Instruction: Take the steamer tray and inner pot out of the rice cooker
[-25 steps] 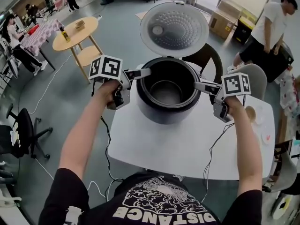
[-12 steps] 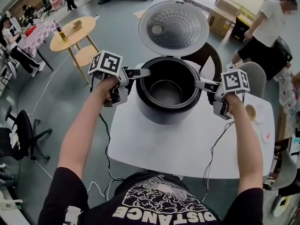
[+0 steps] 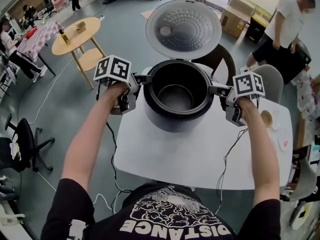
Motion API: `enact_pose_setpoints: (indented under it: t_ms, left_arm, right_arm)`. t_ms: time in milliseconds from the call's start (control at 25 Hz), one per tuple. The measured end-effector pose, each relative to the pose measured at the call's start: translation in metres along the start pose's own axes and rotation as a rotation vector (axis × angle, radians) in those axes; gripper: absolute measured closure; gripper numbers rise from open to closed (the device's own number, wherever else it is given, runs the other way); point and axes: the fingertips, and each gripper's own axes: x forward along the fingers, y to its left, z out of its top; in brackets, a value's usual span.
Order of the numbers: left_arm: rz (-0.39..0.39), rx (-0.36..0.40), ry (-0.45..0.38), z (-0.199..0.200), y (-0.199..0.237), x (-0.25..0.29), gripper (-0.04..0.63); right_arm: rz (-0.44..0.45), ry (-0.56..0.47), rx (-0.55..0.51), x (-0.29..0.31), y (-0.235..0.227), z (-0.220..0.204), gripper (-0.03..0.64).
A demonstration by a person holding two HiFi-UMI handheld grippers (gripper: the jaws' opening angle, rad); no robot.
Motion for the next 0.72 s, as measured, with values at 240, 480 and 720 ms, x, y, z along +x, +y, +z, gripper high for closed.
enact_pose_setpoints:
  t_ms: [240,480,720]
  left_arm:
    - [-0.005,0.0,-0.019,0.0,-0.002,0.0,0.546]
    - [-0.012,-0.009,-0.066,-0.001,-0.006,0.0,0.548]
    - [-0.003,0.029,-0.116,0.0,-0.02,-0.013,0.552]
  right_arm:
    - [-0.023,-0.032,0.047,-0.003,-0.004,0.002,0.555]
    - [-0.033,-0.07,0.083,-0.005,-0.008,0.003,0.561]
    - [-0.039,-0.099,0.065,-0.015,0.002,0.003,0.566]
